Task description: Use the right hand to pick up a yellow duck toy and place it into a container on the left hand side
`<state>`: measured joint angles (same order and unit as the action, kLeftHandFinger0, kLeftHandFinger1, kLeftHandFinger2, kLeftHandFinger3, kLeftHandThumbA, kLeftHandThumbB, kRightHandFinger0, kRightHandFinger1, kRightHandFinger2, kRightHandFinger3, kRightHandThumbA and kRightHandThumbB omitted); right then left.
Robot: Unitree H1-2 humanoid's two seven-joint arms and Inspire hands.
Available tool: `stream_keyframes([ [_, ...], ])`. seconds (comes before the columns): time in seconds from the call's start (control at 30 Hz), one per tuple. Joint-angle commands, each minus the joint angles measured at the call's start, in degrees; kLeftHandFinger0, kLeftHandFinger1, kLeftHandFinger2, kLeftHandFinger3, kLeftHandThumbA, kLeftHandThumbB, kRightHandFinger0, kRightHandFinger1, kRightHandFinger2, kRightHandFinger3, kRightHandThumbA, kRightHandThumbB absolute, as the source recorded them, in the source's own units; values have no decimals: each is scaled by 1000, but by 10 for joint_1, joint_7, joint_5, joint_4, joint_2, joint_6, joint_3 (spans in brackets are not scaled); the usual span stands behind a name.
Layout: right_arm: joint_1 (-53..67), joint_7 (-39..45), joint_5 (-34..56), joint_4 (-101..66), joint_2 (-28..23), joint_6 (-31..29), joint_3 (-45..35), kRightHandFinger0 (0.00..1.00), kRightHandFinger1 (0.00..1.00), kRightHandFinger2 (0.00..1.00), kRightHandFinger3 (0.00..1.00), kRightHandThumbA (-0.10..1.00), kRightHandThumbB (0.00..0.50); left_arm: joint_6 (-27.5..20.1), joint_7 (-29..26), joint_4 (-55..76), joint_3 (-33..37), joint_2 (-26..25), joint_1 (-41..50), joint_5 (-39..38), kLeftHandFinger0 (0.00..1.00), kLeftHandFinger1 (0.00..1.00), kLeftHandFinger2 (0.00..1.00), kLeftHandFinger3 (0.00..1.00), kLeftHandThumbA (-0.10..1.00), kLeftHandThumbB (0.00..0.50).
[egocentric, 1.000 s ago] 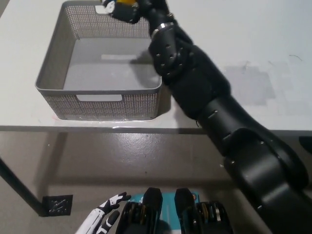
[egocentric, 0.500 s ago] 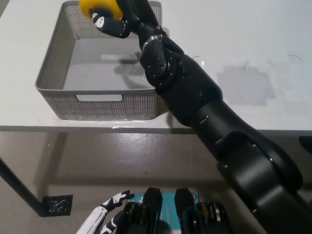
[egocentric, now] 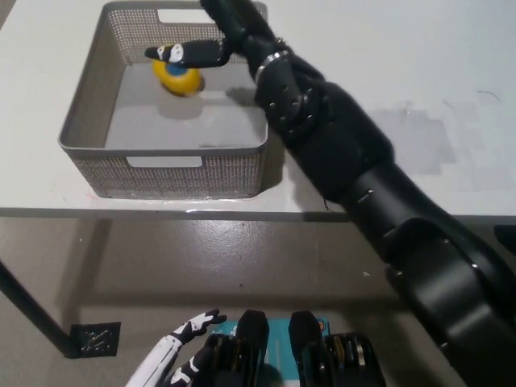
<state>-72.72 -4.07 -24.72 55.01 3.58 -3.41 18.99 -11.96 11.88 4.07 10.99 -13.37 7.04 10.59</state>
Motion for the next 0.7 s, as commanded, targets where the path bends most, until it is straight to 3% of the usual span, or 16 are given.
stream_keyframes([
  [0.0,3,29,9,-124,-63,33,-28,1000,1000,1000,1000,967,329,-14,6,13,4,-9,-11,7,1000,1000,1000,1000,941,220],
  [0.1,23,38,19,-198,-99,43,-52,1000,1000,1000,1000,934,300,-15,7,11,4,-11,-13,7,1000,1000,1000,1000,949,216],
  [0.27,62,73,27,-365,-187,85,-102,1000,1000,1000,1000,1000,327,-11,8,17,1,-15,-15,9,1000,1000,1000,1000,937,186],
  [0.33,77,89,34,-421,-217,100,-120,1000,1000,1000,1000,1000,303,-12,6,17,0,-16,-16,12,1000,1000,1000,1000,941,190],
  [0.4,100,101,44,-486,-249,122,-146,1000,1000,1000,1000,1000,313,-12,4,15,-2,-16,-16,12,1000,1000,1000,1000,949,205],
  [0.57,165,122,81,-618,-293,165,-198,1000,1000,1000,1000,1000,307,-11,-1,13,-13,-16,-15,4,1000,1000,1000,1000,967,221],
  [0.67,229,113,106,-692,-295,155,-225,1000,1000,1000,1000,1000,299,-1,-5,12,-20,-14,-16,4,1000,1000,1000,1000,1000,232],
])
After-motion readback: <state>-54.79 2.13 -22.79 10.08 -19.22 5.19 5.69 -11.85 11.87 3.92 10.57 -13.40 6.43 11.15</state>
